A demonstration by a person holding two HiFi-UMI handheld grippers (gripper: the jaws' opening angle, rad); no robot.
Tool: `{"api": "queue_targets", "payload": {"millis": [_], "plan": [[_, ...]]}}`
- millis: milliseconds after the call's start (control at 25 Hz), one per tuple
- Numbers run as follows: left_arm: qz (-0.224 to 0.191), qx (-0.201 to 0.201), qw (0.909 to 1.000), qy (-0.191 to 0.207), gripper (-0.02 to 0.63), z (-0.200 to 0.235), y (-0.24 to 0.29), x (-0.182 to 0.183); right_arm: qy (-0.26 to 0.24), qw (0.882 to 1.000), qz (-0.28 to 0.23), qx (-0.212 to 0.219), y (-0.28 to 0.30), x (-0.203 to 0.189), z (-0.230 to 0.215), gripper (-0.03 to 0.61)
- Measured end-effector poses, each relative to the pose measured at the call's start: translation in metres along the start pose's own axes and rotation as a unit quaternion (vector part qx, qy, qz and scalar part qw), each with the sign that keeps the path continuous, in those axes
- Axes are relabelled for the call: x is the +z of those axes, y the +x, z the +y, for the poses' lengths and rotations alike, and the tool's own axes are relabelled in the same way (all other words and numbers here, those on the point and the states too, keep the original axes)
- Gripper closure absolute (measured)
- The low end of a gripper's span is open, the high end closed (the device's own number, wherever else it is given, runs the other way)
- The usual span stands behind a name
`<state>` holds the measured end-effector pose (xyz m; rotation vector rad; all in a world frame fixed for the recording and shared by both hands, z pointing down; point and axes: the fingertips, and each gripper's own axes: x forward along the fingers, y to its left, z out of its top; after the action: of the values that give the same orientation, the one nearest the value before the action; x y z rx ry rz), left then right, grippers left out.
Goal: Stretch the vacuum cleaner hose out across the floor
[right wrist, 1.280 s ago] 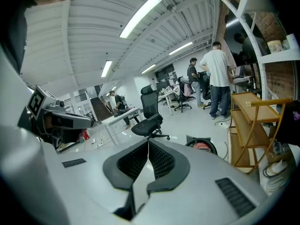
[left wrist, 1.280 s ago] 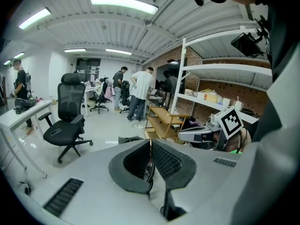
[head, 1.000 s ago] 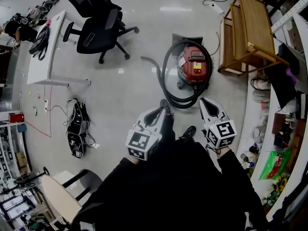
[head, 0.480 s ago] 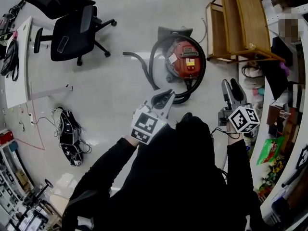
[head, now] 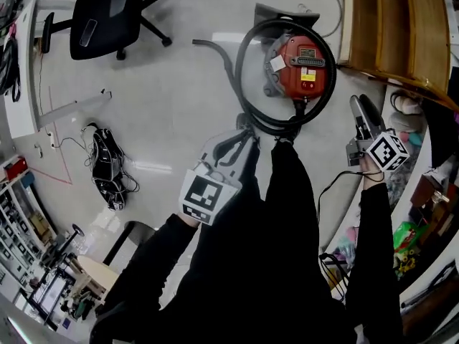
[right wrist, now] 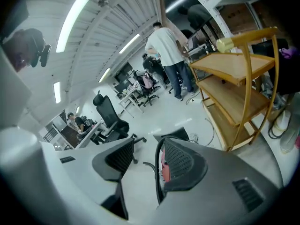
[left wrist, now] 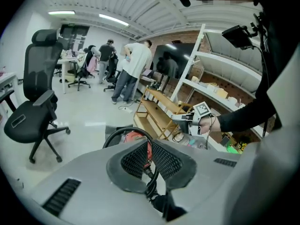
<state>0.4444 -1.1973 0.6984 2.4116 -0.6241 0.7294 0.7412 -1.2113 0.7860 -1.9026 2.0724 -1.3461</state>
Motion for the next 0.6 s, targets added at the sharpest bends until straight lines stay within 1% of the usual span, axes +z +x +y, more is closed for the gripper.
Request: {"api": "queue_targets", "payload": {"millis": [80, 160, 200, 280, 360, 480, 600], "plan": [[-0.016, 0.016, 0.9996, -0.016, 0.591, 0.001, 0.008, -0.004, 0.000, 1.000, 0.024, -0.015, 0.025, -0.017, -0.035, 0.372], [-0.041, 0.047, 0.9972, -0.042, 0.591, 0.006, 0.013, -0.008, -0.010, 0.998, 0.049, -0.036, 0.053, -0.037, -0.072, 0.341], [-0.046, 0.062, 0.9953, -0.059, 0.591, 0.009, 0.017, -0.013, -0.011, 0.997, 0.059, -0.041, 0.069, -0.046, -0.089, 0.327], [-0.042, 0.077, 0.9920, -0.091, 0.591, 0.012, 0.027, -0.027, 0.003, 0.997, 0.071, -0.041, 0.100, -0.064, -0.117, 0.310], [-0.031, 0.083, 0.9899, -0.110, 0.591, 0.014, 0.040, -0.043, 0.008, 0.995, 0.087, -0.048, 0.125, -0.079, -0.144, 0.305], [-0.021, 0.098, 0.9865, -0.129, 0.591, 0.021, 0.056, -0.065, -0.031, 0.988, 0.134, -0.071, 0.155, -0.105, -0.183, 0.300], [-0.017, 0.121, 0.9815, -0.147, 0.591, 0.032, 0.067, -0.086, -0.059, 0.980, 0.179, -0.065, 0.178, -0.131, -0.204, 0.293]]}}
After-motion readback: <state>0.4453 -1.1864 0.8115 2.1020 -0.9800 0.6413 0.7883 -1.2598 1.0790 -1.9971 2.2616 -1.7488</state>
